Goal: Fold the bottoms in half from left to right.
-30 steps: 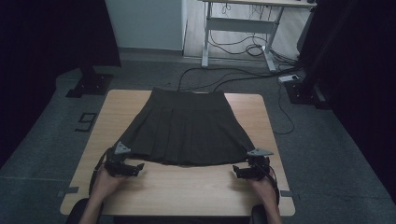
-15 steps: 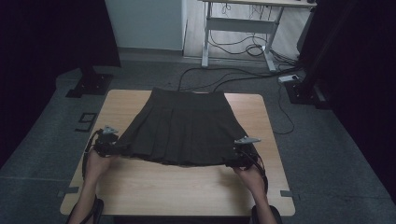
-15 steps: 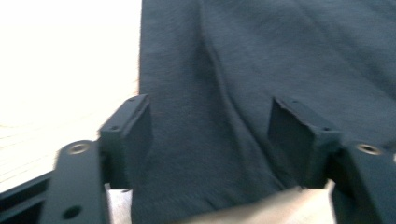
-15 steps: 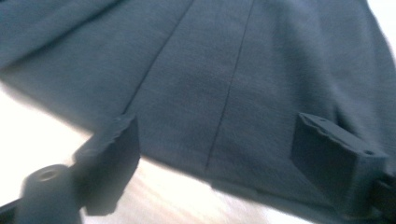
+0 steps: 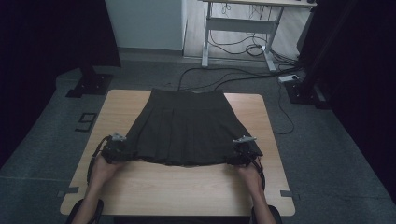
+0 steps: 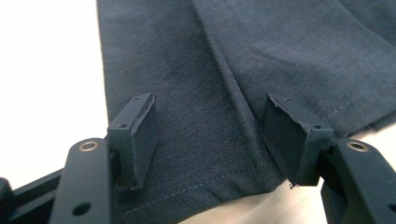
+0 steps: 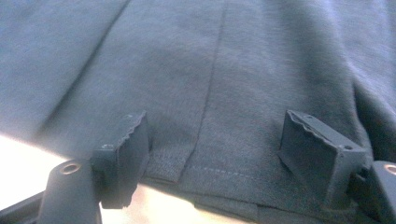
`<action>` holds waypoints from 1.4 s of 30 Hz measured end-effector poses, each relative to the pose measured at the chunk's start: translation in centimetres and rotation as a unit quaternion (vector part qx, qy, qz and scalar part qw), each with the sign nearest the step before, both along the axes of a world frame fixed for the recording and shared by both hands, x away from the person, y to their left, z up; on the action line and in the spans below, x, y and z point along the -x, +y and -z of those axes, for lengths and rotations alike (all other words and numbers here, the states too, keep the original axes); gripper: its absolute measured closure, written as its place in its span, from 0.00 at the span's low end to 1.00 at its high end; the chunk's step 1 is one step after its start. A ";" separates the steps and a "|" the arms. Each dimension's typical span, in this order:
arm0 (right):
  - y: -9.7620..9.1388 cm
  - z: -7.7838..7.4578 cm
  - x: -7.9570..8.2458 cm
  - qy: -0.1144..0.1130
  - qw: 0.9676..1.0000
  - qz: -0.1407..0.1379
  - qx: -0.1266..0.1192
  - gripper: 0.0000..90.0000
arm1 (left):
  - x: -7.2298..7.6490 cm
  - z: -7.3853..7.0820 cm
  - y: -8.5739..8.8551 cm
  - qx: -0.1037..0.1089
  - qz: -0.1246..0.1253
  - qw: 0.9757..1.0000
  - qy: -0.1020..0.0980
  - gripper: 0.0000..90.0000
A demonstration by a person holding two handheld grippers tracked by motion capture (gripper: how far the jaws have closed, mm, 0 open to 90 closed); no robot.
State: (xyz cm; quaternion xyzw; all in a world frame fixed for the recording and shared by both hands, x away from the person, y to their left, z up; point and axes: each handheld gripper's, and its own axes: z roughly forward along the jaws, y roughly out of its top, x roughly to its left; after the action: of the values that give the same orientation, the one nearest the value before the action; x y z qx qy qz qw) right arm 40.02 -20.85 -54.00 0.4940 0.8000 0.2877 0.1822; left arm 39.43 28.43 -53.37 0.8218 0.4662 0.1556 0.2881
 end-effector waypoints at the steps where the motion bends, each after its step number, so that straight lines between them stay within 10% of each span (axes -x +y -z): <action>1: -0.5 0.0 -0.3 0.000 1.000 0.007 0.000 0.27 | 0.4 0.0 -0.5 0.000 0.005 1.000 0.003 0.39; 8: -2.9 -0.1 -2.1 0.004 0.999 0.035 0.010 0.26 | 2.4 -0.3 -3.6 -0.006 0.019 1.000 0.018 0.38; 16: -6.0 0.2 -3.4 -0.003 0.998 0.066 -0.004 0.22 | 3.1 -1.3 -5.3 0.033 0.099 0.994 0.032 0.28; 19: -5.8 -0.6 -3.1 -0.007 0.998 0.062 -0.005 0.21 | 2.7 -2.9 -3.8 0.057 0.078 0.995 -0.010 0.28; 24: -4.3 -2.5 -3.8 -0.035 0.998 0.048 -0.026 0.20 | 0.0 -2.9 -2.0 0.038 0.015 0.998 -0.042 0.28; 31: -1.9 -1.5 -6.3 -0.011 0.998 0.055 -0.028 0.16 | -3.8 0.0 -3.4 -0.017 0.012 0.999 -0.039 0.24; 42: -1.9 0.1 -5.0 0.004 0.998 0.058 -0.006 0.16 | -1.5 0.6 -4.0 0.004 0.006 1.000 -0.021 0.26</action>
State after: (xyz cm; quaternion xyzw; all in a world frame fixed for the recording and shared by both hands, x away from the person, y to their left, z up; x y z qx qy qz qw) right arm 45.03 -22.80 -54.13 0.5417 0.7689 0.2794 0.1930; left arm 40.97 24.42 -53.97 0.8204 0.4554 0.1692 0.3016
